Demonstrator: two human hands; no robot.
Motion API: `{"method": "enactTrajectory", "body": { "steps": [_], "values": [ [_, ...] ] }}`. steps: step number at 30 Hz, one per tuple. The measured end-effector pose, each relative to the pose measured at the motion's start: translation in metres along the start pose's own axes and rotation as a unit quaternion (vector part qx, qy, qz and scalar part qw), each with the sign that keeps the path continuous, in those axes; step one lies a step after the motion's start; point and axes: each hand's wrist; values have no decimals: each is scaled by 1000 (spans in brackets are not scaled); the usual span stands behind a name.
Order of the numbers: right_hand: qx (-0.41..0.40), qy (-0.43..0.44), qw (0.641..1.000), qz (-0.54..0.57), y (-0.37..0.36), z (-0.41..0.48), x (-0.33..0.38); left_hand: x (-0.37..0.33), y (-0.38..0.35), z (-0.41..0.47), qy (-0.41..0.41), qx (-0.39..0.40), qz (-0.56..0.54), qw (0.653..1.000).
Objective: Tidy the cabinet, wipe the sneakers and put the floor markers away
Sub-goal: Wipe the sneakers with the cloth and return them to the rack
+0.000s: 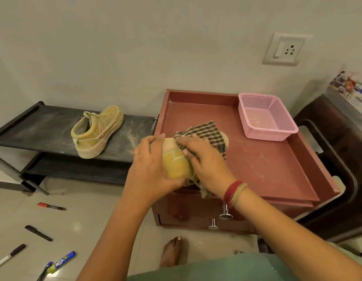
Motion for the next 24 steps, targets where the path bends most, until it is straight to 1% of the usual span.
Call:
{"method": "enactTrajectory", "body": {
  "steps": [2,3,5,7,8,10,12,14,15,16,18,20,22,24],
  "values": [
    [11,32,999,-18,-1,-3,2,0,-2,1,-3,1,0,1000],
    [11,27,998,-47,2,-1,-5,1,-1,1,-4,4,1,1000],
    [-7,-13,995,-99,12,6,-20,0,0,2,2,12,4,1000],
    [-24,-54,995,-81,15,9,-18,-1,2,2,9,17,15,1000],
    [-25,-47,997,-49,13,8,-11,-1,2,2,10,17,18,1000],
    [5,4,1000,-3,4,0,3,0,3,2,9,12,15,1000],
    [27,23,999,-31,7,0,-5,0,3,2,6,13,16,1000],
    [-3,-9,997,-71,15,7,-20,-1,4,2,11,16,24,1000],
    [-9,-25,997,-71,16,8,-23,-2,4,2,15,17,27,999],
    [-5,-23,998,-57,14,6,-21,-2,4,1,16,17,27,999],
    [19,11,999,-26,7,-1,-14,-1,3,1,13,15,25,999],
    [34,24,998,-40,9,-4,-19,-1,3,0,8,14,26,1000],
    [0,-1,997,-73,18,1,-27,-2,4,0,11,12,26,1000],
    [-6,-10,998,-58,17,0,-23,-3,4,1,16,10,24,1000]
  ]
}}
Point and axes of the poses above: each hand's wrist, its own z-axis towards the middle knuckle, its own y-axis out of the back of the hand, x = y × z, and after that the axes turned 2 degrees about -z, right-handed
